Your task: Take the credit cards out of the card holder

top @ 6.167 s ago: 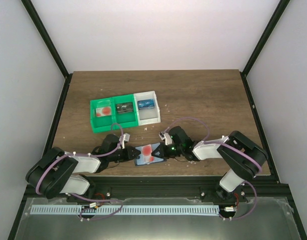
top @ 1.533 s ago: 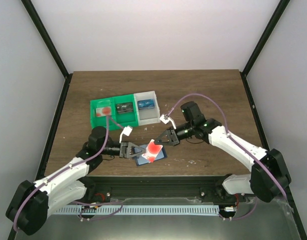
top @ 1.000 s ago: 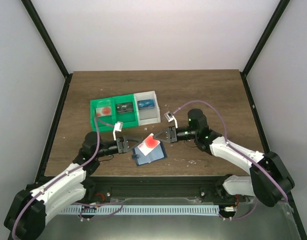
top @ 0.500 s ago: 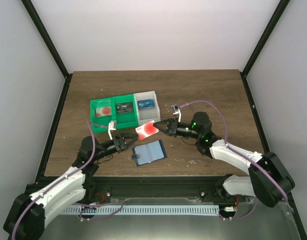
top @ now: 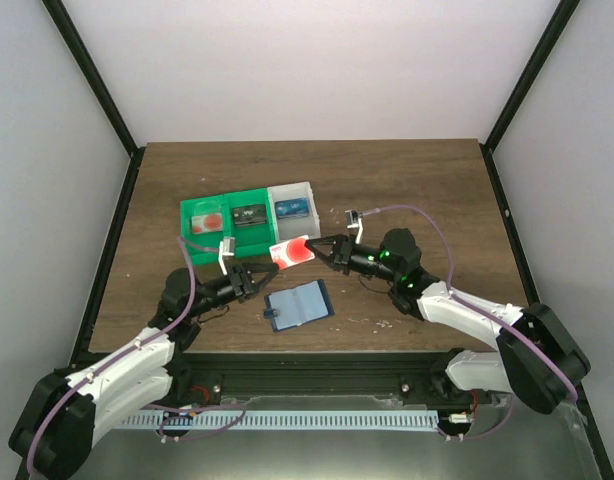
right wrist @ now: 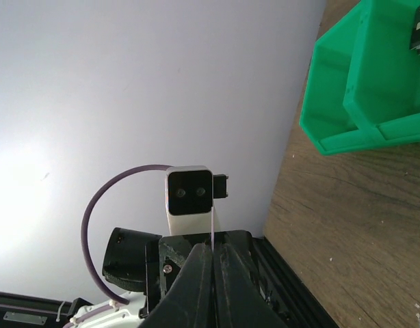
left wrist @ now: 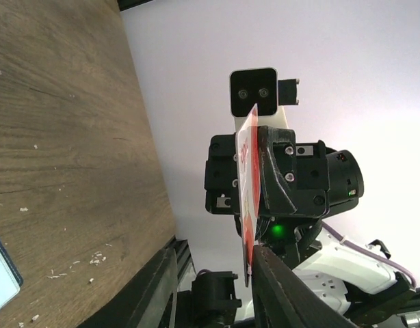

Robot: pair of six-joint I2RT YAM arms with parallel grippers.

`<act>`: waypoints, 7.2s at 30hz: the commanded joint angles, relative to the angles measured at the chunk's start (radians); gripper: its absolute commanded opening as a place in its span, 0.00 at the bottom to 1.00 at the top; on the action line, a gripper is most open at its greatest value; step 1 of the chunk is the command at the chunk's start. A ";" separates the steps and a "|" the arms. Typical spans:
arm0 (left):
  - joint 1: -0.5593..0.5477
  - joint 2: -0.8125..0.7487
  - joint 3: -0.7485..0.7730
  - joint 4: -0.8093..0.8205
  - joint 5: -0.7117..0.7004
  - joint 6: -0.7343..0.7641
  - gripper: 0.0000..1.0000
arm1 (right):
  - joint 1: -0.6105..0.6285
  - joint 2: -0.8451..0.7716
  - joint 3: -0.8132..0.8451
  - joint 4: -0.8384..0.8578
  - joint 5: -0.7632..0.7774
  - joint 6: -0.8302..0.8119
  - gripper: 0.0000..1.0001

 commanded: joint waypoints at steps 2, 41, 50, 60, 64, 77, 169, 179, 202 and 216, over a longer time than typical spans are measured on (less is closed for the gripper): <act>0.002 0.026 0.036 0.072 -0.002 0.003 0.29 | 0.014 -0.013 -0.013 0.028 0.050 0.011 0.00; 0.543 0.139 0.504 -0.944 0.148 0.722 0.00 | 0.016 -0.433 -0.041 -0.653 0.255 -0.467 1.00; 0.618 0.331 0.677 -1.097 -0.003 0.862 0.00 | 0.015 -0.526 -0.036 -0.774 0.290 -0.572 1.00; 0.700 0.502 0.841 -1.292 -0.087 1.053 0.00 | 0.014 -0.578 -0.094 -0.779 0.283 -0.521 1.00; 0.722 0.567 0.854 -1.302 -0.091 1.092 0.00 | 0.014 -0.579 -0.087 -0.791 0.276 -0.533 1.00; 0.722 0.716 0.911 -1.288 -0.134 1.126 0.00 | 0.014 -0.598 -0.107 -0.764 0.300 -0.498 1.00; 0.406 0.297 0.707 -1.142 -0.166 0.842 0.49 | 0.013 -0.477 -0.026 -0.929 0.328 -0.605 0.93; 0.242 0.105 0.443 -1.077 -0.103 0.690 0.45 | 0.014 -0.297 0.003 -0.892 0.240 -0.605 0.64; -0.142 0.226 0.040 -0.640 -0.281 0.394 0.28 | 0.196 0.111 0.120 -0.732 0.253 -0.539 0.41; -0.018 0.205 -0.041 -0.542 -0.178 0.342 0.18 | 0.407 0.439 0.418 -0.961 0.500 -0.590 0.56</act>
